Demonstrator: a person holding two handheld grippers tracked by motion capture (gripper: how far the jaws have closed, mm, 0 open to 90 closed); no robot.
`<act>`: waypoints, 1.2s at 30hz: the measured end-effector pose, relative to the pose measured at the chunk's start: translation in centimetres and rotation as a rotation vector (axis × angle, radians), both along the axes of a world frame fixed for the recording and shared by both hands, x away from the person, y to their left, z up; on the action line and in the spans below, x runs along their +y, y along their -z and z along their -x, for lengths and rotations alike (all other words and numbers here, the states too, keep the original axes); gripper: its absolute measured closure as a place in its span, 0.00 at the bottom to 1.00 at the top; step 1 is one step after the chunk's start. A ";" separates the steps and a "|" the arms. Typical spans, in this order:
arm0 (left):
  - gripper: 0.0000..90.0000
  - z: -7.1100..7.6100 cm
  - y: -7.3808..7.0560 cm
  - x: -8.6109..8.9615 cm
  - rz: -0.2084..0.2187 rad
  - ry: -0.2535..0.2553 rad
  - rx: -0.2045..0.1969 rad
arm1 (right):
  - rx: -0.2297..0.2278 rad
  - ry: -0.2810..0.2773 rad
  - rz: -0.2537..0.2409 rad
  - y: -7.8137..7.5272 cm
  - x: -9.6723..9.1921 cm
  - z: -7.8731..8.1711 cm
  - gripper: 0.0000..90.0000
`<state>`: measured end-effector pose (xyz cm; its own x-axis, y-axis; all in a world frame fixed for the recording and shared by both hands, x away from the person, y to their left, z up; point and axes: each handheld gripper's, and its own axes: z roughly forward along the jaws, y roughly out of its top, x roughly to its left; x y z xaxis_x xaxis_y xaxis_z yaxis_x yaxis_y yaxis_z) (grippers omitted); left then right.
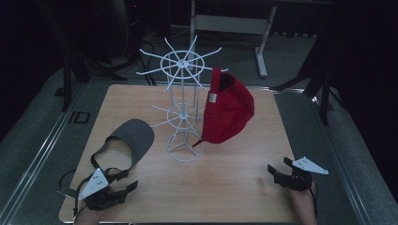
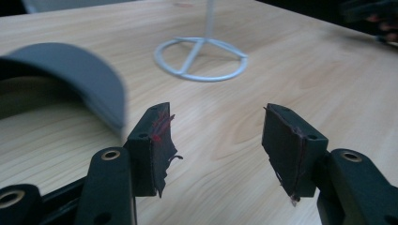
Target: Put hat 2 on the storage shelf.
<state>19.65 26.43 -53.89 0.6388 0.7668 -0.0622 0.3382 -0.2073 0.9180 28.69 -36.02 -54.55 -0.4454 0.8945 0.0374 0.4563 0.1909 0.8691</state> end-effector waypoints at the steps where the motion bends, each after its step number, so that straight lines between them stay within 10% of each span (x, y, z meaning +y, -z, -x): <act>1: 0.48 0.1 0.0 0.5 -0.006 -0.014 -0.002 | 0.005 -0.003 -0.005 0.1 0.0 0.0 0.21; 8: 0.48 0.9 0.2 4.9 -0.032 -0.210 0.009 | 0.011 -0.007 -0.013 0.2 -0.2 0.0 0.21; 15: 0.45 0.0 1.5 6.1 -0.097 -0.348 0.124 | 0.012 -0.008 -0.018 0.2 -0.3 0.0 0.21; 31: 0.40 -4.0 2.4 5.1 -0.182 -0.484 0.246 | 0.012 -0.012 -0.031 0.3 -0.5 0.2 0.21; 36: 0.52 -5.2 2.6 4.4 -0.223 -0.493 0.266 | 0.015 -0.014 -0.025 0.4 -0.4 0.2 0.21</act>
